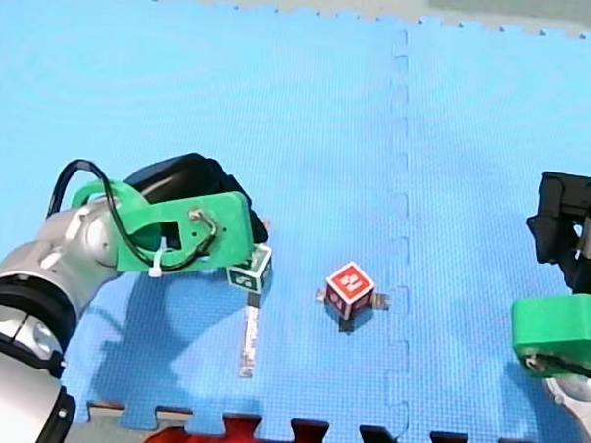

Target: Stack cube left

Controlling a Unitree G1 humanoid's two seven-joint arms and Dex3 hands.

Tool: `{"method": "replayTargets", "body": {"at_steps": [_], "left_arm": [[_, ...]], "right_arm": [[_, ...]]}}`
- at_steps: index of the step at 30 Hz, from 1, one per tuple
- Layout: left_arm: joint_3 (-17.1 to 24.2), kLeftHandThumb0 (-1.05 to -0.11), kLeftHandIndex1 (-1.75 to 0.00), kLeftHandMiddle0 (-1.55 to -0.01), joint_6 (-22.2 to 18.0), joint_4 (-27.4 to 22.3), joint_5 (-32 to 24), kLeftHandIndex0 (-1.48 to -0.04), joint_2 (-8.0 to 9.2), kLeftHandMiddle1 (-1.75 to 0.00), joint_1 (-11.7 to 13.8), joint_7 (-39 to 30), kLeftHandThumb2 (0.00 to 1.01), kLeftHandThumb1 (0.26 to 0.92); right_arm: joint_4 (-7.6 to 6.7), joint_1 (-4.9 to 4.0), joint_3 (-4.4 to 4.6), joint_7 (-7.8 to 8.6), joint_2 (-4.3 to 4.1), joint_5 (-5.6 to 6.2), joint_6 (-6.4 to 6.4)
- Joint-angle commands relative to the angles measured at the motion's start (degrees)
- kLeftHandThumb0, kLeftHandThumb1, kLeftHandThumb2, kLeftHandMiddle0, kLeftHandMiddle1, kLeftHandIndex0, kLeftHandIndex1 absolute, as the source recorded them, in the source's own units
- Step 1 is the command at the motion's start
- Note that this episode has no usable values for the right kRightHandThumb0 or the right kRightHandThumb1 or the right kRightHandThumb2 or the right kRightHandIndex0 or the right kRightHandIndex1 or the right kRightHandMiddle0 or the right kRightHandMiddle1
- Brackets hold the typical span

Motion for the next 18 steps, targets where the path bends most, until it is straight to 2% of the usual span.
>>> {"method": "replayTargets", "body": {"at_steps": [1,13,14,15,17,18], "left_arm": [[0.5,-0.481,0.00,-0.93,-0.5,-0.1,-0.3,-1.27,0.31,-1.75,0.2,-0.2,0.00,0.843],[1.2,-0.480,0.00,-0.93,-2.1,-0.3,-0.7,-1.27,0.44,-1.75,0.3,-0.4,0.00,0.833],[1.8,-0.529,0.00,-0.91,-2.3,-0.2,-1.5,-1.14,0.43,-1.75,0.4,-1.7,0.00,0.822],[2.5,-0.640,0.00,-0.88,-2.6,-0.2,-2.3,-0.87,0.45,-1.75,0.4,-3.3,0.01,0.814],[3.6,-0.923,0.00,-0.82,-3.2,-0.1,-3.7,-0.48,0.59,-1.75,0.5,-6.3,0.02,0.853],[3.9,-0.984,0.00,-0.78,-3.3,-0.2,-4.1,-0.36,0.64,-1.75,0.6,-7.1,0.03,0.871]], "right_arm": [[0.00,0.07,-0.01,0.05,-0.17,0.19,-0.16],[0.51,-0.14,0.13,-0.30,-0.18,0.13,-0.15],[0.55,-0.12,0.13,-0.28,-0.19,0.16,-0.18],[0.59,-0.12,0.13,-0.26,-0.20,0.19,-0.21],[0.64,-0.11,0.14,-0.25,-0.19,0.22,-0.25],[0.63,-0.09,0.15,-0.27,-0.17,0.21,-0.26]]}}
